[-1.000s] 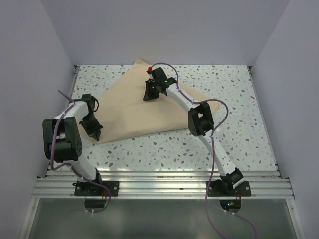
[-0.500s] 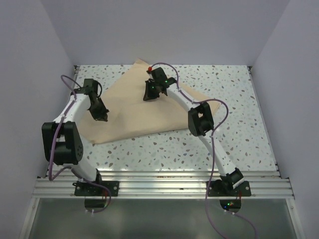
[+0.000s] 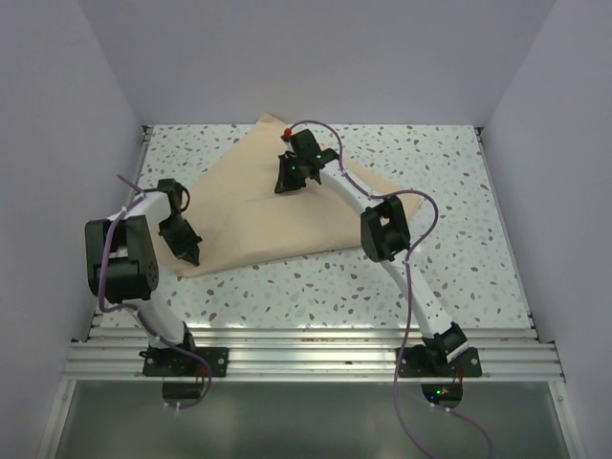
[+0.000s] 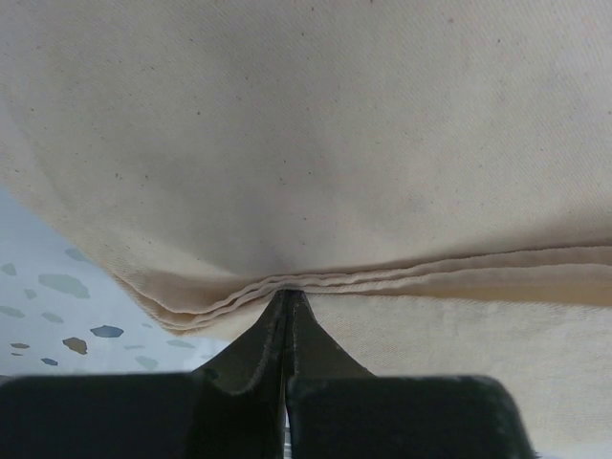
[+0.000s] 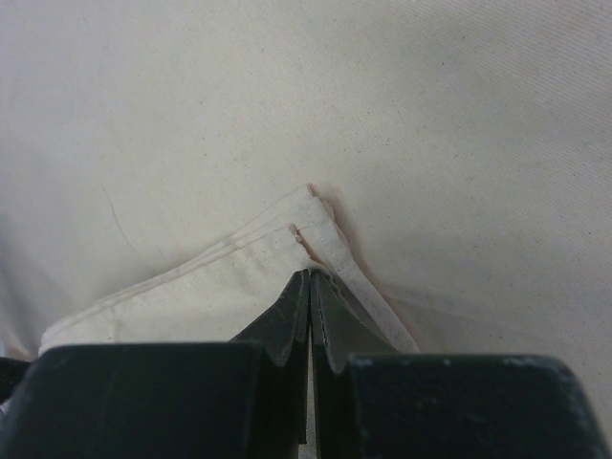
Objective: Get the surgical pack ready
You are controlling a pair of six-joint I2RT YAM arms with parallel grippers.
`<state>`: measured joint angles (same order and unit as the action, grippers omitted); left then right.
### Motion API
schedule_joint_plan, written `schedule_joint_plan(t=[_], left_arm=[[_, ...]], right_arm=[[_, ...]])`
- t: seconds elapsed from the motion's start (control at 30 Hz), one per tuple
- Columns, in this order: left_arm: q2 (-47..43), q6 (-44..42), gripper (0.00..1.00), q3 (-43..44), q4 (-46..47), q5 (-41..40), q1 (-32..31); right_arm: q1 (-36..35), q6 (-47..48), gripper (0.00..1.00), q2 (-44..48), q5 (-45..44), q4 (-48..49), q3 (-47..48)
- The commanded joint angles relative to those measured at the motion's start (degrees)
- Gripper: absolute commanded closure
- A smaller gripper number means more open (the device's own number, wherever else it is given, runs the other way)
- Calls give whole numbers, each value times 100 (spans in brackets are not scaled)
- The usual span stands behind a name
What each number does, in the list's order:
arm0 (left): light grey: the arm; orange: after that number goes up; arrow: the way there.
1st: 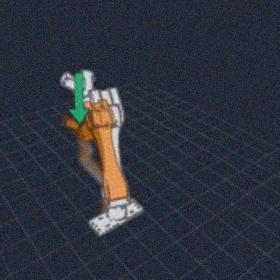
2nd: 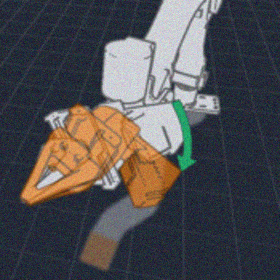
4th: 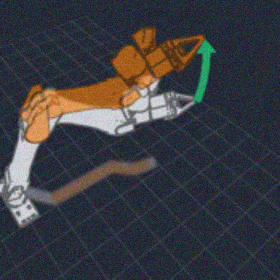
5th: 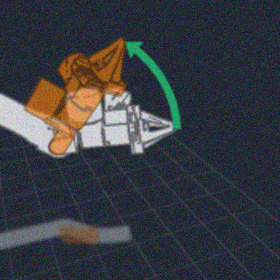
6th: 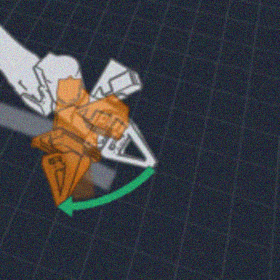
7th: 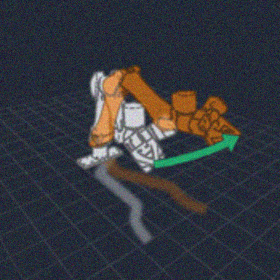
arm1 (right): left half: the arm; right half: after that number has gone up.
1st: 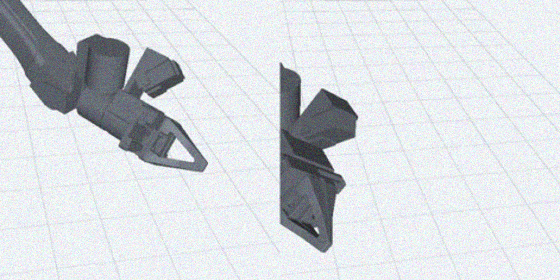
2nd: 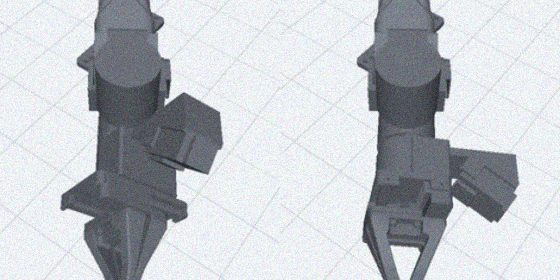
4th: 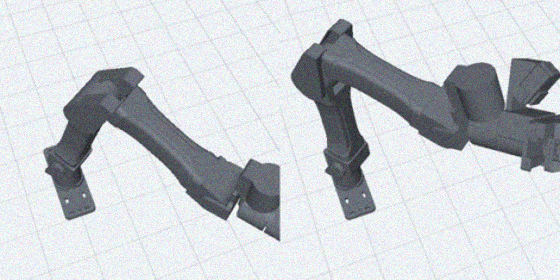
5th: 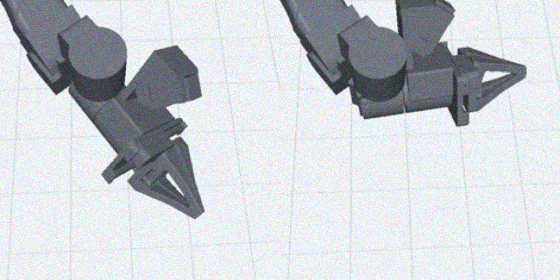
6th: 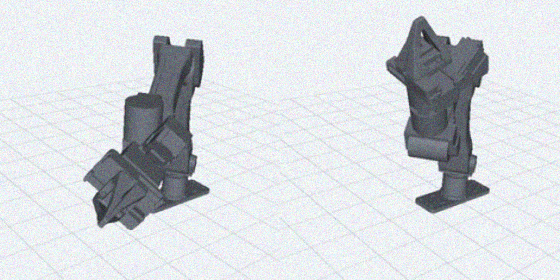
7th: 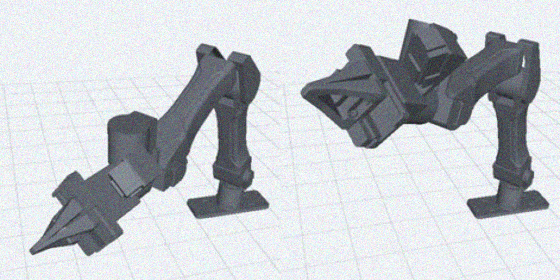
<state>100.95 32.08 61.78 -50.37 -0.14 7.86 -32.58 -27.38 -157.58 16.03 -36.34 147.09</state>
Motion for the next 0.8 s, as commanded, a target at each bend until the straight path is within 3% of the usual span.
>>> schedule_joint_plan(t=[0.0,0.07,0.23,0.37,0.6,0.7,0.77], left_arm=[[-397,-52,100,158,185,14,14],[-645,-43,100,544,116,172,-82],[-744,-70,100,1922,45,128,-1083],[-323,-105,100,2391,867,1100,-1716],[627,141,100,2839,2162,1982,-1999],[1215,246,100,3461,2338,2001,-1999],[1732,264,100,3814,2269,1957,-1999]], right_arm=[[58,127,100,-116,-171,-321,-128],[59,66,100,-54,-118,-339,-163],[163,-311,100,419,128,-120,-329],[401,-760,100,894,172,135,-339],[1156,-1121,81,1904,128,-83,-584],[1455,-876,79,2465,155,-661,-1240],[1570,-533,83,2853,198,-1066,-1716]])
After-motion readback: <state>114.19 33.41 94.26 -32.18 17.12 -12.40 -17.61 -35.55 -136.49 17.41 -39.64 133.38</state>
